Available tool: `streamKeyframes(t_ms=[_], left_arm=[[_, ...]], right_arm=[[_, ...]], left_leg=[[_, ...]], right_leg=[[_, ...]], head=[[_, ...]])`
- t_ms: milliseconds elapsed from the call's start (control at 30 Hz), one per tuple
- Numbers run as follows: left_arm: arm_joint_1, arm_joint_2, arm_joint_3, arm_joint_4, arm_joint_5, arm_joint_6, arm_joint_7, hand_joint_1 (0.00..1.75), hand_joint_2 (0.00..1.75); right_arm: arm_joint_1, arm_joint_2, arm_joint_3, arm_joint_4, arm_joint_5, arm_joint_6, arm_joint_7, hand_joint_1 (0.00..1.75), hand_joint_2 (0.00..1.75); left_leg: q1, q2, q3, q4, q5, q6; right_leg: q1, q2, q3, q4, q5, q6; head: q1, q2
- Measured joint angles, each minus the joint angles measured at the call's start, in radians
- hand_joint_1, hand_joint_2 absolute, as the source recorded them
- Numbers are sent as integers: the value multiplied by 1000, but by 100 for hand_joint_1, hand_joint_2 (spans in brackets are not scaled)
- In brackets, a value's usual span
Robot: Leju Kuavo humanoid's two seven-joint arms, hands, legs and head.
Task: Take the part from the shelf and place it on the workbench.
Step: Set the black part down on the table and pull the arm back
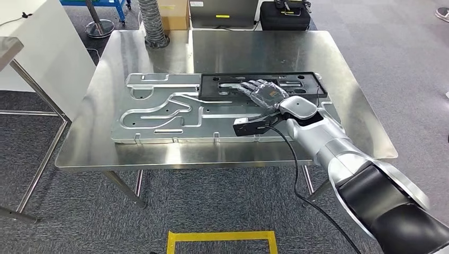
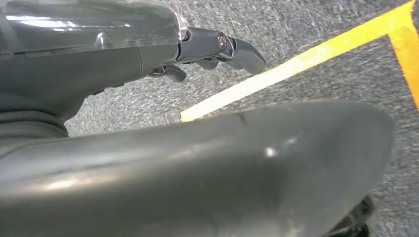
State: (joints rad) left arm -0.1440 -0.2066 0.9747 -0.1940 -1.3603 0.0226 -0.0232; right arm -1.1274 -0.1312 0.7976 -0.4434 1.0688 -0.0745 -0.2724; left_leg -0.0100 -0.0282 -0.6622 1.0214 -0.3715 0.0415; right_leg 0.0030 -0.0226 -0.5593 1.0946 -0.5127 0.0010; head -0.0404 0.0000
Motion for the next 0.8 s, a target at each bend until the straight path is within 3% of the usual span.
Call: streamKeyframes(t_ms=[67,167,200,300,333,367,400,433,500,567,667,733,800], left_arm=[[0,-2,0,0,1,-2,-2,0,0],[1,-3,0,1,3,-6,-4,0,0],[2,-3,0,1,3,-8,-4,0,0],[3,-2,0,1,3,-11,-4,0,0],[3,-1,0,1,3,-12,-5,0,0],[4,0,0,1,3,-13,-5,0,0],[4,1,0,1,3,-14,-5,0,0],[4,1,0,1,3,-15,-5,0,0],[4,3,0,1,3,-16,-5,0,0],[4,3,0,1,3,-17,-6,0,0],[5,4,0,1,3,-18,-7,0,0],[5,5,0,1,3,-18,-7,0,0],[4,5,0,1,3,-19,-8,0,0]], right_arm=[[-4,3,-3,0,-3,0,0,0,0],[-4,3,-4,2,-9,2,0,0,0],[-3,3,-4,2,-10,2,1,0,0],[2,-2,-4,6,-11,2,3,0,0],[6,-7,-4,7,-11,2,4,0,0],[11,-12,-4,9,-11,2,4,0,0],[16,-16,-4,11,-11,2,5,0,0],[20,-20,-4,13,-11,1,5,0,0],[23,-24,-5,15,-11,1,5,0,0],[24,-27,-6,16,-10,2,6,0,0],[27,-27,-7,21,-10,2,9,0,0],[29,-20,-9,26,-11,3,13,0,0],[31,-8,-13,32,-12,2,16,0,0]], left_leg=[[2,3,-6,-3,14,-9],[4,7,-10,-11,24,-26],[3,7,-17,2,3,-33],[10,10,-64,157,-137,-56],[14,12,-78,221,-166,-63],[18,13,-80,261,-170,-69],[22,14,-67,273,-155,-76],[27,15,-35,244,-128,-82],[35,10,65,111,-103,-92],[35,1,124,17,-117,-79],[29,1,115,4,-111,-42],[29,6,99,2,-90,-22],[27,10,75,2,-70,-13]], right_leg=[[13,-8,48,-81,3,-13],[11,-8,45,-108,32,-15],[6,-9,39,-118,47,-18],[-2,-13,3,-128,85,-19],[-4,-14,-12,-127,96,-16],[-6,-15,-26,-125,106,-12],[-10,-16,-41,-123,116,-8],[-14,-16,-56,-118,124,-2],[-21,-13,-86,-100,137,11],[-22,-10,-103,-84,147,25],[-26,-5,-112,-80,158,47],[-29,1,-134,-34,107,55],[-29,8,-173,87,13,57]], head=[[0,0],[0,0],[0,0],[0,0],[0,0],[0,0],[0,0],[0,0],[0,0],[0,0],[0,0],[0,0],[0,0]])
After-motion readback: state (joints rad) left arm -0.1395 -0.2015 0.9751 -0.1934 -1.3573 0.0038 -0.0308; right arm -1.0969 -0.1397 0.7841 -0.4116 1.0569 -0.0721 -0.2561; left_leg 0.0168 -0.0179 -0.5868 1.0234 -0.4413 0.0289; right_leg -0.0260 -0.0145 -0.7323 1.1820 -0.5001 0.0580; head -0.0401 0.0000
